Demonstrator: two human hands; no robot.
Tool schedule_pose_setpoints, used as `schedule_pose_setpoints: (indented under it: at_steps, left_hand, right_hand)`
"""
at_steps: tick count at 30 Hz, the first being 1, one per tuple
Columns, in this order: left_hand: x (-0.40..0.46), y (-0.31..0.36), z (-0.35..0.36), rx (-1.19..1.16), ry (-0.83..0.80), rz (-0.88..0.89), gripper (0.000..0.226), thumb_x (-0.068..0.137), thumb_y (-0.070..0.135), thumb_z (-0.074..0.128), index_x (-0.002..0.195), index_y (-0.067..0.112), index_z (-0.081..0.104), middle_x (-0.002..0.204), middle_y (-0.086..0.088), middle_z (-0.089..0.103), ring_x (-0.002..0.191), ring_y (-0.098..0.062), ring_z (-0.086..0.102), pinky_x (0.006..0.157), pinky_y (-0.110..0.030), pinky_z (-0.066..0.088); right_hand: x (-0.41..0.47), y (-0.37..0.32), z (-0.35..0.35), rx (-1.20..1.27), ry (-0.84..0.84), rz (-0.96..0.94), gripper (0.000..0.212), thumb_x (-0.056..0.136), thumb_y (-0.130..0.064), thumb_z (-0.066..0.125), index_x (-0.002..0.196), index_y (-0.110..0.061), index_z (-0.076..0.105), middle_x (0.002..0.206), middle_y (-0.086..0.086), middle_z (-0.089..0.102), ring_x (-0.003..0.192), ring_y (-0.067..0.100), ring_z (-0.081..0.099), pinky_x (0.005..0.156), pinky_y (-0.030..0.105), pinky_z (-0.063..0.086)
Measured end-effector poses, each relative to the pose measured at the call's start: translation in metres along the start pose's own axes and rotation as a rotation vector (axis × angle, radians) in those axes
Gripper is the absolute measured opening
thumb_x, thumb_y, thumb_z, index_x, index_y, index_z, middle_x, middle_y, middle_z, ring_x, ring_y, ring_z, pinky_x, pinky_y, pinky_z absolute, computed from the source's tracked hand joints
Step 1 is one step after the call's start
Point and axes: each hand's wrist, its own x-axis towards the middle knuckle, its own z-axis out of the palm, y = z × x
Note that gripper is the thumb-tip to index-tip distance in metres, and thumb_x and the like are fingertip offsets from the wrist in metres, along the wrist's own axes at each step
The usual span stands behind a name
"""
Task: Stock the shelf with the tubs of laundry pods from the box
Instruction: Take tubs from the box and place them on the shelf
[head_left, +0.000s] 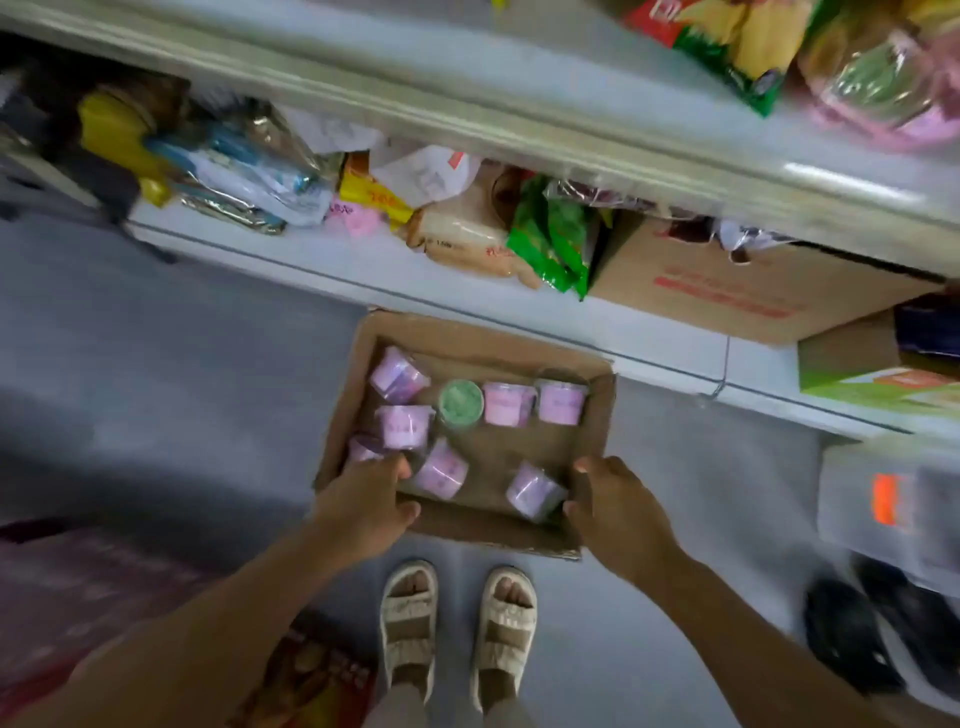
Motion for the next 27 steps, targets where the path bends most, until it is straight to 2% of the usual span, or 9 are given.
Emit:
schedule_pose_setpoints:
  at_steps: [3,6,11,14,16,19,22,27]
  left_hand:
    - [0.050,-0.016,0.056,-0.050,-0.018,-0.057,0.045,0.084,0.035,0.061,0.124,0.018,0.049,0.122,-0.007,0.059,0.111,-0.026,0.056,0.089,-0.032,0.046]
    - [0.099,-0.034,0.107,-0.065,-0.028,-0.084,0.049,0.083,0.036,0.062,0.125,0.016,0.047,0.122,-0.009,0.057,0.112,-0.026,0.055,0.093,-0.038,0.047]
    - [0.172,-0.063,0.176,-0.034,0.047,-0.107,0.054,0.081,0.034,0.067,0.126,0.010,0.048,0.123,-0.014,0.057,0.115,-0.030,0.054,0.095,-0.040,0.045]
    - [0.207,-0.079,0.205,0.014,0.091,-0.113,0.060,0.079,0.036,0.068,0.129,0.011,0.045,0.124,-0.016,0.057,0.114,-0.033,0.054,0.095,-0.044,0.045]
    - [0.227,-0.086,0.219,0.011,0.117,-0.117,0.059,0.079,0.037,0.067,0.128,0.014,0.045,0.124,-0.014,0.057,0.113,-0.034,0.054,0.095,-0.046,0.046]
    - [0.245,-0.085,0.232,-0.007,0.143,-0.134,0.045,0.085,0.035,0.062,0.122,0.014,0.049,0.117,-0.012,0.060,0.106,-0.031,0.058,0.088,-0.044,0.049]
    - [0.253,-0.081,0.242,0.048,0.188,-0.092,0.034,0.090,0.027,0.057,0.119,0.014,0.047,0.112,-0.011,0.061,0.102,-0.029,0.060,0.079,-0.038,0.048]
    - [0.258,-0.074,0.239,0.094,0.307,0.048,0.027,0.087,0.014,0.059,0.111,0.009,0.050,0.104,-0.012,0.059,0.090,-0.028,0.062,0.065,-0.033,0.046]
  right_hand:
    - [0.043,0.032,0.052,0.062,-0.036,0.055,0.032,0.095,-0.033,0.046,0.123,-0.018,0.050,0.115,-0.002,0.054,0.109,0.021,0.054,0.077,0.017,0.032]
    - [0.086,0.066,0.101,0.014,-0.054,0.116,0.039,0.094,-0.030,0.051,0.128,-0.013,0.044,0.121,0.005,0.055,0.111,0.026,0.055,0.082,0.025,0.042]
    - [0.150,0.118,0.171,0.040,-0.047,0.196,0.047,0.090,-0.028,0.057,0.130,-0.010,0.039,0.121,0.011,0.055,0.102,0.026,0.058,0.076,0.025,0.043]
    - [0.182,0.137,0.200,0.100,-0.033,0.270,0.059,0.092,-0.029,0.054,0.140,-0.009,0.027,0.113,0.009,0.056,0.093,0.024,0.057,0.074,0.029,0.047]
    - [0.200,0.146,0.217,0.188,-0.054,0.342,0.061,0.095,-0.031,0.050,0.144,-0.009,0.023,0.108,0.008,0.057,0.085,0.020,0.055,0.070,0.028,0.044]
    - [0.220,0.155,0.237,0.279,-0.047,0.452,0.046,0.098,-0.039,0.041,0.132,-0.008,0.041,0.113,0.014,0.060,0.092,0.025,0.058,0.074,0.031,0.044]
    - [0.229,0.159,0.250,0.276,0.063,0.524,0.042,0.098,-0.039,0.038,0.112,-0.003,0.053,0.105,0.018,0.062,0.088,0.027,0.057,0.070,0.029,0.037]
    - [0.242,0.149,0.254,0.144,0.102,0.545,0.029,0.093,-0.020,0.049,0.113,0.000,0.057,0.109,0.018,0.062,0.099,0.031,0.060,0.069,0.029,0.041]
